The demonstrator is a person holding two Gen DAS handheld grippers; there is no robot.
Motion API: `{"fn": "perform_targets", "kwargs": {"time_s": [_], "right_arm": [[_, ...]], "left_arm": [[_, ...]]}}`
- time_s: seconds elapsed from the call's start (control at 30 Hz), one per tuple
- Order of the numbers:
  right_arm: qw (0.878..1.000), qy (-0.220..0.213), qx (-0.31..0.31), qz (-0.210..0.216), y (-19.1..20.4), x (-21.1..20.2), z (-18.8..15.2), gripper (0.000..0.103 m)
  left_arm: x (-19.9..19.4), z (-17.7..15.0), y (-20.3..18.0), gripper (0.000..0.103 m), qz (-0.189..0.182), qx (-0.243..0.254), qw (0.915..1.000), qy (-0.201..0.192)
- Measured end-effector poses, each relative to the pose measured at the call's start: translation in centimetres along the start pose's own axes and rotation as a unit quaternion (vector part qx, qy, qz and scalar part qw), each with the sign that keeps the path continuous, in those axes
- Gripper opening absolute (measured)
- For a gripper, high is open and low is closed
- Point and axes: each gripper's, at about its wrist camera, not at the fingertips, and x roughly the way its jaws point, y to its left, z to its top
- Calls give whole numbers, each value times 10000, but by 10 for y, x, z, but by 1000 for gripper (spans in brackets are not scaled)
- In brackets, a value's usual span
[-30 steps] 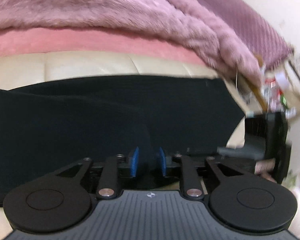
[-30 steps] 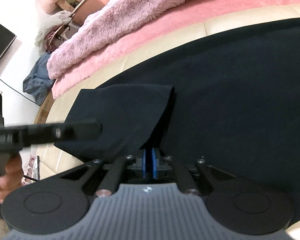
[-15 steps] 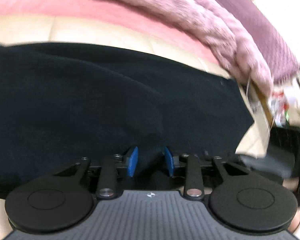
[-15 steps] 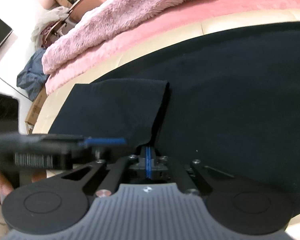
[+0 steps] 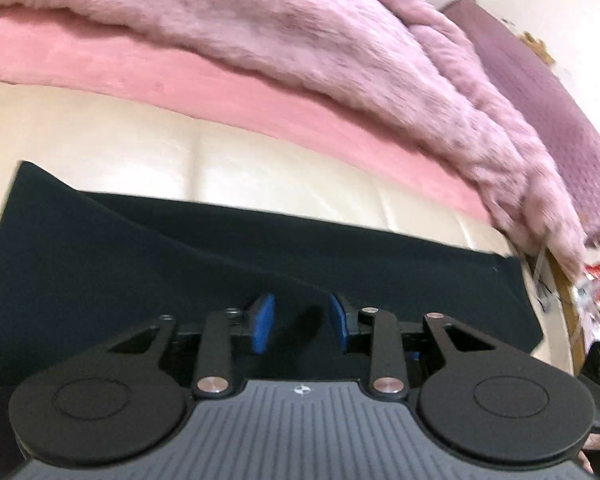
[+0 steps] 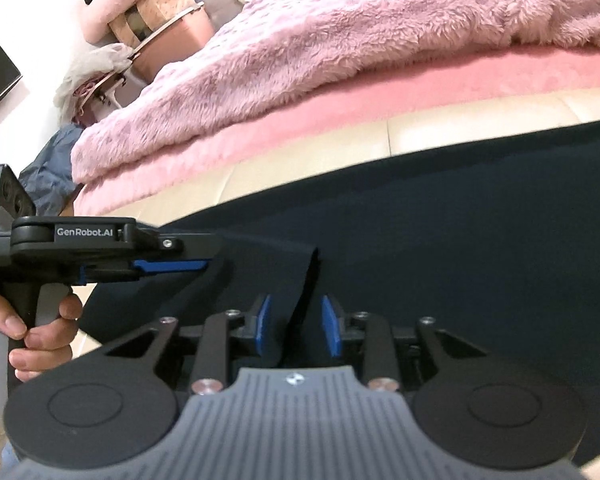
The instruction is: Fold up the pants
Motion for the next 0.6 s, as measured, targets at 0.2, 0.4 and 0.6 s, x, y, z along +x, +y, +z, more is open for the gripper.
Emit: {"fn": "perform_targets", "kwargs": {"time_s": [0.2,0.4,0.6], "right_arm": [[9999,3,127,57,-2,18,1,26],[9983,-88,505,277,-11,23,-6,25],[9886,-102,1248,834,-29,36,-7,23]], "left_arm": [[7,3,12,15,600,68,9980,-176],[7,-2,18,6,648,-38,9976,-225],[8,-1,20,6,625,-105,9977,-242]]}}
